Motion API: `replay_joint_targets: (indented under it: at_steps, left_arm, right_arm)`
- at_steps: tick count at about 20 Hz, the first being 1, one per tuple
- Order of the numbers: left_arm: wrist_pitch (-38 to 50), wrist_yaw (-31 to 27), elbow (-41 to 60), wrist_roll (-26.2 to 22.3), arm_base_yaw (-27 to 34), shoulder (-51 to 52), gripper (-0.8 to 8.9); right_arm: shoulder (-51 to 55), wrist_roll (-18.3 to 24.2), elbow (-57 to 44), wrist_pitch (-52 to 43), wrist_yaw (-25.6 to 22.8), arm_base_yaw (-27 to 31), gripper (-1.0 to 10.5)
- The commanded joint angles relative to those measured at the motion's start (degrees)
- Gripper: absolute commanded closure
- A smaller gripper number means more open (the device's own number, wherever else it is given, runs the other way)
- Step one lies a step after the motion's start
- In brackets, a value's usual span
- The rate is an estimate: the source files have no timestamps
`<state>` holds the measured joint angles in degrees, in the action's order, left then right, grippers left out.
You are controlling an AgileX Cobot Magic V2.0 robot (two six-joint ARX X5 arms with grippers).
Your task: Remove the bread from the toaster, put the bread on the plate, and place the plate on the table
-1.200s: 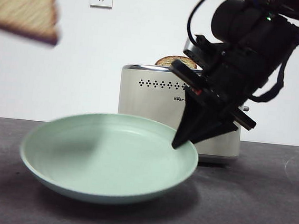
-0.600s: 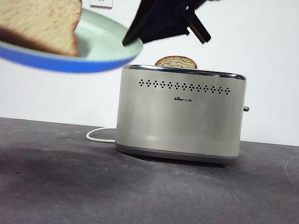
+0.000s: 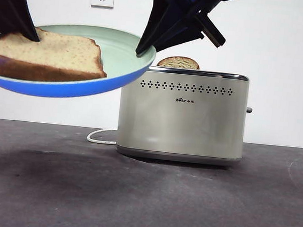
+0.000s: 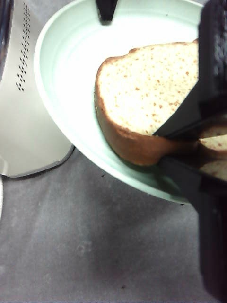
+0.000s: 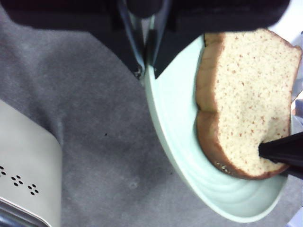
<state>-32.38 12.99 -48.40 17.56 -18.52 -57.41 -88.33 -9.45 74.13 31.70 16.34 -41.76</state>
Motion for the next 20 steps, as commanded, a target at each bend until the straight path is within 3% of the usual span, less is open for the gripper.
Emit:
replay_joint_targets:
  at_steps: [1,3,5,12,20]
  left_arm:
    - [3.0,-0.9,0.3,-1.2,0.3,-0.5,7.24]
    - [4.3,-0.8,0.3,-1.1,0.3,-0.5,5.24]
    - [4.2,-0.8,0.3,-1.1,0.2,-0.5,4.29]
    - [3.5,1.1,0.1,-1.1,0.2,1.0,4.3]
    - [-3.8,0.8,-5.8,-3.8,0.2,6.0,4.31]
  right_arm:
    - [0.0,0.5,0.2,-0.3,3.1,-0.8,9.6]
    - [0.0,1.0,0.2,-0.1,3.1,-0.8,9.6]
    - [0.0,0.9,0.2,0.2,3.1,-0.8,9.6]
    - [0.0,1.3,0.2,2.0,2.8,-0.8,9.6]
    - [0.0,1.3,0.2,2.1,2.6,-0.6,9.6]
